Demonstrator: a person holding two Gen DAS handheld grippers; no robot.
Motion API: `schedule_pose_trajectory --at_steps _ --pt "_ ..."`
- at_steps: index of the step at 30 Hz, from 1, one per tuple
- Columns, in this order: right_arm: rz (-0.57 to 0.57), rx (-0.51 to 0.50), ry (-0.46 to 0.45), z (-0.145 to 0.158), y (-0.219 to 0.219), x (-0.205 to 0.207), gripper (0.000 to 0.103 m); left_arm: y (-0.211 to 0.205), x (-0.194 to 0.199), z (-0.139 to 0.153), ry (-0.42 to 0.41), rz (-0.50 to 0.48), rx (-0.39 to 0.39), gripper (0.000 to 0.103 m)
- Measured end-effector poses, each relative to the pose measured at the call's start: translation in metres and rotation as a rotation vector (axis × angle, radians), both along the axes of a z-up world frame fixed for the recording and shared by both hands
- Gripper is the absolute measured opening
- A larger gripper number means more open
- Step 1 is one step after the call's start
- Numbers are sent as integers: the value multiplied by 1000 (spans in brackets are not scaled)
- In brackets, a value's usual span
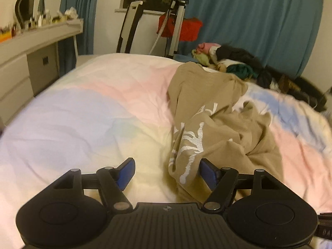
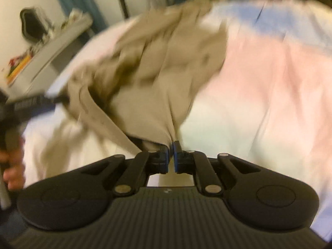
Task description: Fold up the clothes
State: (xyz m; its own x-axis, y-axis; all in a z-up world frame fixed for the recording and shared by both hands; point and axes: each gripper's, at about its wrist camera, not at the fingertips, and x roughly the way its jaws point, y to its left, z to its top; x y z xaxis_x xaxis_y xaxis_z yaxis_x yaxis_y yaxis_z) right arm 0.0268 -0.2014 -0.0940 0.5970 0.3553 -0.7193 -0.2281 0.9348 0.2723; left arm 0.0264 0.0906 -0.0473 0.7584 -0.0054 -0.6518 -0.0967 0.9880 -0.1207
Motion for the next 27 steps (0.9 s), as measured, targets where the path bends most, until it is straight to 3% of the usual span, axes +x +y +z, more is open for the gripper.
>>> schedule_pose_trajectory --at_steps 3,4,5,7,10,13,15,19,23,27 --pt "82 -66 -52 8 13 -9 14 -5 -16 9 -37 -10 20 70" --pt "99 -63 -79 14 14 -11 24 -6 -22 12 -56 -14 27 71" --pt "110 -48 -110 20 15 -13 48 -7 -29 16 -73 -14 39 72" --pt "125 -10 -172 30 15 -17 73 -8 -40 21 -107 -6 60 74" --pt "190 -82 -257 37 28 -14 71 -7 -48 27 -139 1 62 75" --pt "359 -257 -355 37 51 -2 71 -5 -43 29 -132 -14 44 76" --pt "450 -317 -370 28 63 15 70 -1 -37 24 -118 -11 37 76" --pt "594 -264 -353 5 81 45 70 11 -26 14 -97 24 10 76" --pt "682 -185 -487 3 101 47 69 30 -18 5 -84 102 -55 76" --pt "548 -80 -564 17 109 59 69 45 -14 2 -100 154 -144 76"
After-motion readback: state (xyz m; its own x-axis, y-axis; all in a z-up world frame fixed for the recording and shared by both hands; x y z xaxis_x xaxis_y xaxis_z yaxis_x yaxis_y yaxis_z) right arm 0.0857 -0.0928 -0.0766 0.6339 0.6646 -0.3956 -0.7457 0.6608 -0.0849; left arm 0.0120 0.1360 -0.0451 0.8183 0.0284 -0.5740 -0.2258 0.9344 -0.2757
